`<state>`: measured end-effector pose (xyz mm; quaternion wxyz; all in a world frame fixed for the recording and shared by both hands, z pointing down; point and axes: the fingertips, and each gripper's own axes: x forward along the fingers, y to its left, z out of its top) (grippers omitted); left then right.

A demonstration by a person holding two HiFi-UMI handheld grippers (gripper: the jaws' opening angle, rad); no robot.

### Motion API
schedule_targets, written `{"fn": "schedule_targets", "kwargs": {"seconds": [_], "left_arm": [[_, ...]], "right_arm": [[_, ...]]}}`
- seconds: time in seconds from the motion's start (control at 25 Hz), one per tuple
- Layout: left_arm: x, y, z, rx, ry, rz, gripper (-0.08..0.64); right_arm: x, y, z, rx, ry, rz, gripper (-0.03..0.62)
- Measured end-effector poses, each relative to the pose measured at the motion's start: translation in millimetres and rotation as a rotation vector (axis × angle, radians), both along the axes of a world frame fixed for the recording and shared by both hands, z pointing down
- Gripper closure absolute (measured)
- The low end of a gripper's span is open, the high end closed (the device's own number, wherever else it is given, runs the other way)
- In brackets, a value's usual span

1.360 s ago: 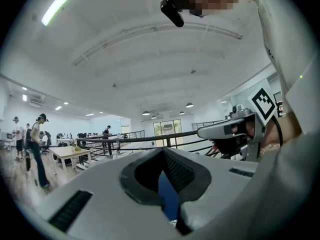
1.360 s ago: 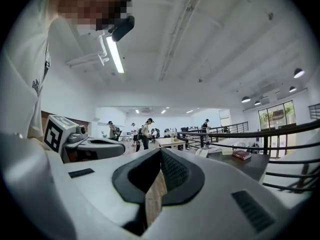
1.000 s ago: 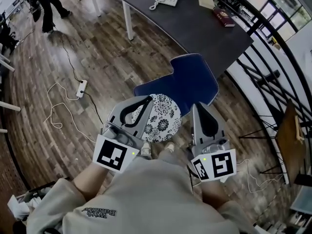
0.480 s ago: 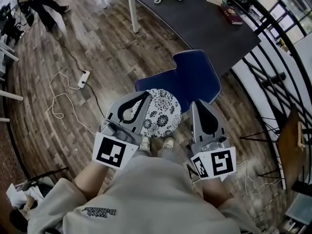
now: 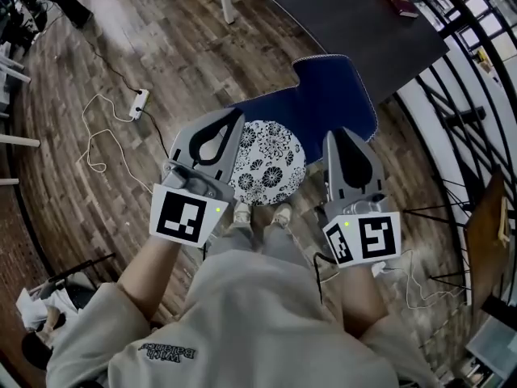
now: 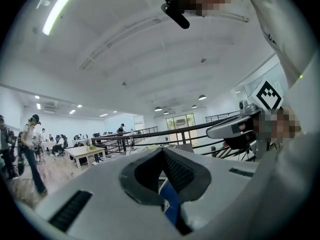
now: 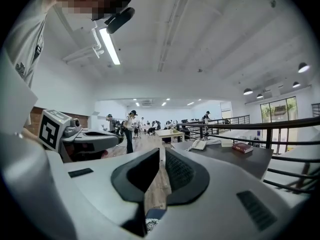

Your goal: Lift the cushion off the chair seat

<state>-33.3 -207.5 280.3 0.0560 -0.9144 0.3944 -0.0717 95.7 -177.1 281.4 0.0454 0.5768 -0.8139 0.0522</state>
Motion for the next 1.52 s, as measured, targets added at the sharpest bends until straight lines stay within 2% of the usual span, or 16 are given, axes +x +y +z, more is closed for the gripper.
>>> {"fn": "schedule_targets", "kwargs": {"seconds": [0.04, 0.12, 0.2, 0.32, 0.6, 0.84, 1.0, 1.24, 1.52], "left_arm": [[1.8, -4.3, 6.1, -0.003, -0.003, -0.001, 0.555], [6.4, -12.8, 20.0, -0.02, -0.005, -0.002, 0.555], [12.2, -21.7, 36.1, -0.042, -0.004, -0.002, 0.555], [21.9, -35.4, 67.3, -0.074, -0.014, 0.001, 0.555], [44.9, -65.3, 166.9, -0.21, -0.036, -0.012, 0.555], [55.2, -76.3, 280.4, -0.321, -0.06, -0.023, 0.555], [51.0, -83.1, 375.6, -0.445, -0.032, -0.053, 0.555], [57.4, -80.8, 510.4, -0.581, -0.124, -0.067, 0.555], [58.0, -57.2, 605.1, -0.691, -0.163, -0.069, 0.555]], "right_arm": [[1.3, -6.3, 7.4, -0.01, 0.001, 0.0, 0.567], [3.7, -18.5, 23.4, -0.034, -0.014, 0.0, 0.489], [7.3, -30.4, 43.2, -0.061, -0.025, 0.008, 0.472], [15.6, -46.6, 86.2, -0.115, 0.01, 0.032, 0.442], [38.5, -67.9, 219.8, -0.293, 0.054, 0.057, 0.394], [48.7, -73.1, 353.9, -0.438, 0.087, 0.051, 0.373], [56.1, -74.2, 441.9, -0.536, 0.079, 0.052, 0.373], [72.3, -72.4, 552.4, -0.644, 0.092, 0.04, 0.359], [77.0, -52.7, 648.7, -0.775, 0.12, 0.052, 0.333]]}}
